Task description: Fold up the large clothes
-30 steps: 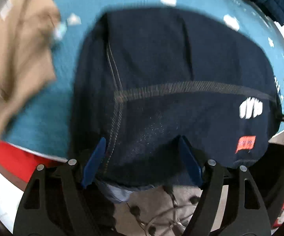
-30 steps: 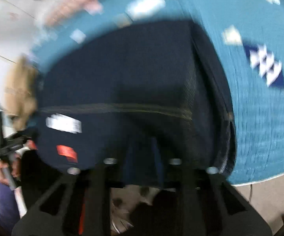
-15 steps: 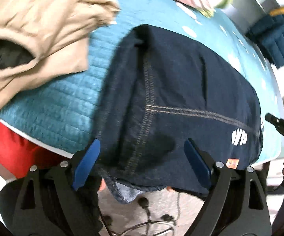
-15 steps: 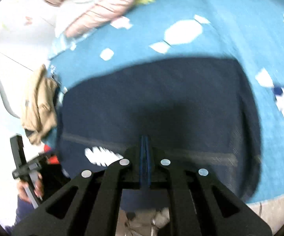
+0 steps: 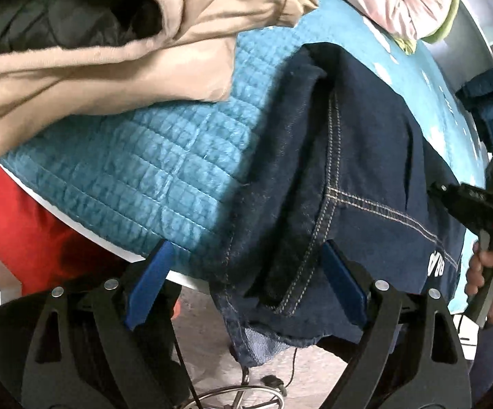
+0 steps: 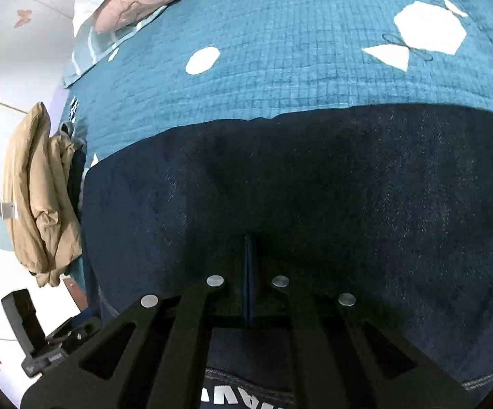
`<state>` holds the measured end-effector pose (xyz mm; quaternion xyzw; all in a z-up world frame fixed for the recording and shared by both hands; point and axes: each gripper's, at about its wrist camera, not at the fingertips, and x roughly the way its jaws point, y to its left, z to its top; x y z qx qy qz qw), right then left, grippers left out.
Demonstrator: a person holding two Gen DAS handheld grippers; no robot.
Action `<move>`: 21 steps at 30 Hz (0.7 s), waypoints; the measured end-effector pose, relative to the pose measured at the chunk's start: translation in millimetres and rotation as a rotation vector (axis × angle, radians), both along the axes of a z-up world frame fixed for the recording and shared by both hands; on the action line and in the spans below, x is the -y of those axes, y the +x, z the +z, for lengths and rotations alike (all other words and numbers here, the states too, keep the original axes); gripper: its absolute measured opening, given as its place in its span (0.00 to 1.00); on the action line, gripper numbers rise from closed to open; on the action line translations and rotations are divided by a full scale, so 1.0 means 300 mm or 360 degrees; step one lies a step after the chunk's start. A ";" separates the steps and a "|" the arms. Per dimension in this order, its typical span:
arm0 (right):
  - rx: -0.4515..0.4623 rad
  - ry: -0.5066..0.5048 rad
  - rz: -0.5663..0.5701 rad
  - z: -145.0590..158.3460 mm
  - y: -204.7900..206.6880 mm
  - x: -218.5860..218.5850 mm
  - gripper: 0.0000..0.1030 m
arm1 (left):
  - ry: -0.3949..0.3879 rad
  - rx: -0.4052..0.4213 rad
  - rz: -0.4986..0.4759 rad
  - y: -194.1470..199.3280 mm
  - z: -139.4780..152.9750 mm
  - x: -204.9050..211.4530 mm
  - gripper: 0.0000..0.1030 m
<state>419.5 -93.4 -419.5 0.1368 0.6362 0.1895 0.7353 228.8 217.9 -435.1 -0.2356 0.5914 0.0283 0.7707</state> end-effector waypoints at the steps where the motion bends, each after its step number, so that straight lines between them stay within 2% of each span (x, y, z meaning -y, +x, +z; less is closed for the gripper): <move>1: -0.0001 0.0003 -0.0007 0.012 -0.015 0.009 0.00 | -0.0007 0.0000 0.0004 0.000 -0.002 -0.002 0.86; 6: -0.0008 0.0014 0.0034 0.052 -0.220 0.053 0.04 | -0.0035 0.0025 0.0002 0.006 -0.018 0.004 0.88; 8: 0.0010 0.0002 -0.0012 0.023 -0.254 0.070 0.00 | -0.0060 0.0032 0.0016 0.010 -0.025 -0.002 0.88; 12: 0.0097 0.0012 -0.0100 -0.028 -0.272 0.067 0.00 | -0.0057 0.0037 0.0001 -0.001 -0.023 -0.011 0.88; 16: 0.0143 0.0083 -0.0156 0.012 -0.307 0.093 0.00 | -0.0082 0.0038 -0.0002 -0.007 -0.027 -0.013 0.88; 18: 0.0180 0.0092 -0.0175 0.038 -0.329 0.084 0.07 | -0.0100 0.0046 0.0011 -0.012 -0.032 -0.021 0.88; 21: 0.0266 0.0084 -0.0160 0.074 -0.388 0.065 0.07 | -0.0107 0.0062 -0.0002 -0.018 -0.032 -0.019 0.88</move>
